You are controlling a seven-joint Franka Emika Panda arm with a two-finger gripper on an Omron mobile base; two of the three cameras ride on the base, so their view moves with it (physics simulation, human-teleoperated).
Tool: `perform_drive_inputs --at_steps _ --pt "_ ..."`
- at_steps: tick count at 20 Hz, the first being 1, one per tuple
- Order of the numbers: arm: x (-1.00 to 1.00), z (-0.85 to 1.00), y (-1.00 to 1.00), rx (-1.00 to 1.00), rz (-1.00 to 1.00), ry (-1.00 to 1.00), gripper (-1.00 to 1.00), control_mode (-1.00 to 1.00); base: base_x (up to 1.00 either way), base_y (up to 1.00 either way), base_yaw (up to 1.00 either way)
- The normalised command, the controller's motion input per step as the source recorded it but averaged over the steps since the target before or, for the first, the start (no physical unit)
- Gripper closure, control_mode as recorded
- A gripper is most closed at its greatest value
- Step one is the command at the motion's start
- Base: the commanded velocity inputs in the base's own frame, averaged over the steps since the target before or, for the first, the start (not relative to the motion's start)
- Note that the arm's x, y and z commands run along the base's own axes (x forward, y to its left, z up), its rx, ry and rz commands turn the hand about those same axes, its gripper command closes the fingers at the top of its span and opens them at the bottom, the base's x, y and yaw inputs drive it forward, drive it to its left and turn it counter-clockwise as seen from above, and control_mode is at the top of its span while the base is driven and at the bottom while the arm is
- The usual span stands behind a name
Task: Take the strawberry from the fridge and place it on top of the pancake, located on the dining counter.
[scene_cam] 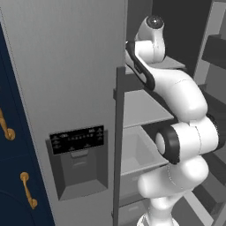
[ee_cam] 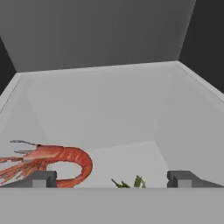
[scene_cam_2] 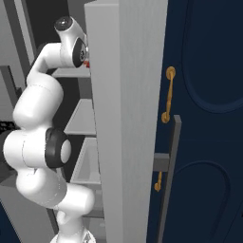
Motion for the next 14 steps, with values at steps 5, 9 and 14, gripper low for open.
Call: perform_drive_inputs --at_steps 5,9,14 --pt "0.0 -0.21 0.0 0.0 -0.01 0.0 -1.0 -1.0 0.0 0.0 0.0" --pt "0.0 -0.27 -0.03 0.01 -0.03 0.0 -1.0 -1.0 0.0 0.0 0.0" --pt "0.0 -0.12 -0.01 0.0 -0.04 0.0 -1.0 -1.0 0.0 0.0 0.0"
